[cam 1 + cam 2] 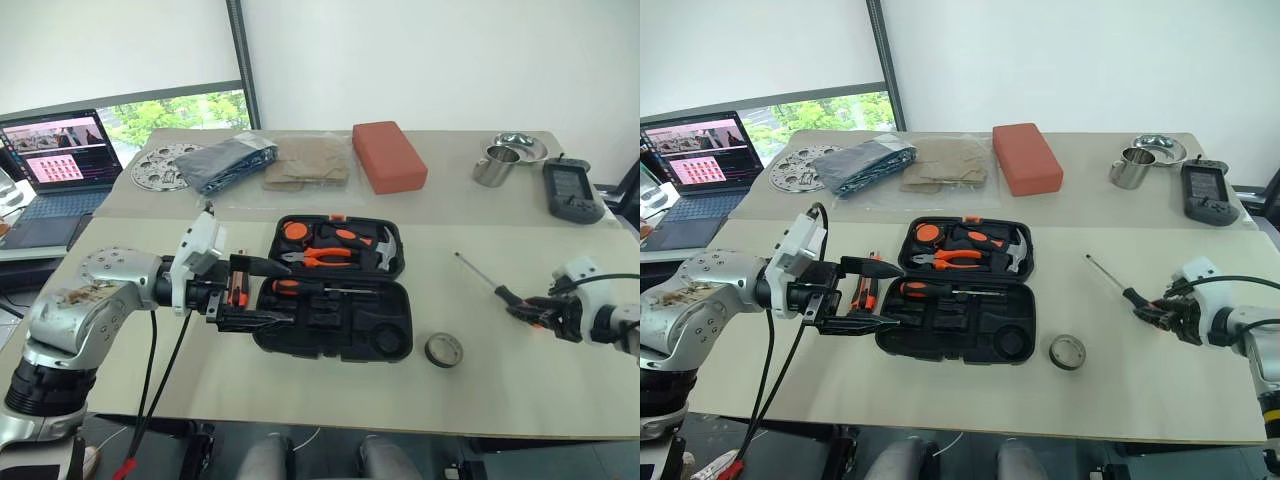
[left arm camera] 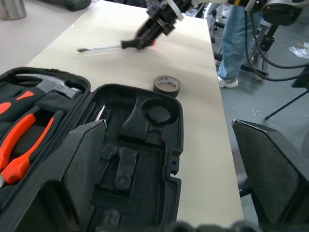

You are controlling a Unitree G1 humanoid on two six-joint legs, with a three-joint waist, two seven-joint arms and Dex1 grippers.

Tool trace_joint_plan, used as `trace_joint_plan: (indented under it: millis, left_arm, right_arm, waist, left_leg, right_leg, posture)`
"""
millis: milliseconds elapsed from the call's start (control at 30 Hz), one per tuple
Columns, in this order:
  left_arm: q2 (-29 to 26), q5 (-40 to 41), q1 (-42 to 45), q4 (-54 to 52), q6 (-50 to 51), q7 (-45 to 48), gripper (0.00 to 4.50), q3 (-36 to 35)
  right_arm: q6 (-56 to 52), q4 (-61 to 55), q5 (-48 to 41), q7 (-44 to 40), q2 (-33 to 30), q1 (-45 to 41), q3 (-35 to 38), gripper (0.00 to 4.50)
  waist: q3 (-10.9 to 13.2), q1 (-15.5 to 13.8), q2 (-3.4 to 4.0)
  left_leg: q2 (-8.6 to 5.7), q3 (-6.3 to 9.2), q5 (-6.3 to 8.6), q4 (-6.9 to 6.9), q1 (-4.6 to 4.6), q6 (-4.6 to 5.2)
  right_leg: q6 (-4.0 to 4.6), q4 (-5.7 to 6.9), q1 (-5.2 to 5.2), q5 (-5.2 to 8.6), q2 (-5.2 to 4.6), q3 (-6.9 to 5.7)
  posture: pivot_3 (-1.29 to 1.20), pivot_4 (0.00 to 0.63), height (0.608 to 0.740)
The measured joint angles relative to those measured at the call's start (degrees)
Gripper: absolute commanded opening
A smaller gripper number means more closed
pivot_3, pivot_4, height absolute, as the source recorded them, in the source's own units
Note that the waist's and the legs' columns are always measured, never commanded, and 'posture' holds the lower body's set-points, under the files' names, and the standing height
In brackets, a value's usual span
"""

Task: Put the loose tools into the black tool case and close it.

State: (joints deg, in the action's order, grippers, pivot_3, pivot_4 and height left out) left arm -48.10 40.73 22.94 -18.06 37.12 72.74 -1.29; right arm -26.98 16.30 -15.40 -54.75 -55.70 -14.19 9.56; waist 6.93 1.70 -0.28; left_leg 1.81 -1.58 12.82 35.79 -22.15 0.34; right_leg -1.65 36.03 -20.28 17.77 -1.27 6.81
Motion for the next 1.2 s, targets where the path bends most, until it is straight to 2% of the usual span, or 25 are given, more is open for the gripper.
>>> trace_joint_plan:
  millis: [133, 267, 433, 600, 933, 1000, 1067, 1200]
  left_arm:
    - [-0.4, 0.1, -1.3, -0.1, 0.0, -0.2, 4.50, -1.3]
    - [-2.7, 0.1, -4.6, -0.7, 0.2, -0.8, 4.50, -4.7]
    - [-5.6, 0.3, -11.6, -3.4, 0.7, -2.2, 4.50, -10.3]
    - [-6.3, 1.9, -15.3, -6.1, 1.8, -4.2, 4.50, -13.6]
    - [-6.7, 3.6, -17.3, -8.8, 3.1, -6.9, 4.50, -16.0]
    - [-7.2, 3.7, -17.5, -8.8, 3.1, -7.0, 4.50, -16.1]
    - [-7.8, 3.7, -17.5, -8.8, 3.1, -7.0, 4.50, -16.1]
    - [-7.9, 4.1, -17.4, -8.8, 3.1, -7.2, 4.50, -16.0]
  right_arm:
    - [3.0, -9.2, -3.9, -4.7, 5.1, -3.8, -1.3, 0.97]
    - [5.9, -16.0, -2.4, -8.9, 6.2, -7.4, -9.2, 0.97]
    - [9.3, -15.0, 2.3, -11.7, 12.0, -14.9, -19.2, 0.97]
    - [10.5, -11.9, 5.2, -14.6, 15.4, -18.4, -25.0, 0.97]
    - [12.3, -8.9, 6.9, -16.8, 17.4, -18.9, -27.0, 0.97]
    - [13.0, -8.7, 7.4, -17.5, 17.9, -18.9, -27.0, 1.97]
    - [14.0, -8.2, 7.4, -17.7, 18.1, -18.9, -27.1, 2.46]
    - [14.4, -7.8, 7.4, -17.0, 19.1, -19.0, -26.8, 3.94]
  waist:
    - [0.2, 1.3, 0.00]
    - [0.2, 1.2, 0.08]
    - [0.2, 0.9, -0.06]
    - [0.2, 0.4, -0.05]
    - [0.2, 0.8, -0.05]
    - [0.2, 0.9, -0.05]
    - [0.2, 0.9, -0.05]
    - [0.2, 0.9, -0.05]
  left_leg:
    - [0.12, 0.06, 0.00, -0.04, 0.04, 0.00]
    - [0.16, 0.14, 0.00, -0.05, 0.09, 0.00]
    - [0.14, 0.05, 0.00, -0.06, 0.09, 0.00]
    - [0.15, 0.14, 0.00, -0.09, 0.10, 0.00]
    - [0.17, 0.12, 0.00, -0.13, 0.19, 0.00]
    - [0.19, 0.11, 0.00, -0.13, 0.20, -0.01]
    - [0.18, 0.11, 0.00, -0.14, 0.21, -0.01]
    - [0.18, 0.11, 0.00, -0.14, 0.21, -0.01]
  right_leg:
    - [0.00, 0.07, -0.02, 0.00, 0.18, 0.04]
    - [0.01, 0.09, -0.02, 0.00, 0.10, -0.06]
    - [0.03, 0.07, -0.03, -0.01, -0.10, -0.08]
    - [0.06, 0.13, -0.04, -0.01, -0.15, -0.24]
    - [0.13, 0.19, -0.04, -0.02, -0.15, -0.26]
    - [0.14, 0.19, -0.05, -0.03, -0.14, -0.26]
    - [0.15, 0.19, -0.05, -0.03, -0.14, -0.27]
    - [0.16, 0.19, -0.05, -0.03, -0.14, -0.27]
  posture:
    - [0.00, 0.150, 0.740]
    - [0.00, 0.150, 0.740]
    - [0.00, 0.150, 0.740]
    - [0.00, 0.150, 0.740]
    - [0.00, 0.150, 0.740]
    - [0.00, 0.150, 0.740]
    - [0.00, 0.150, 0.740]
    - [0.00, 0.150, 0.740]
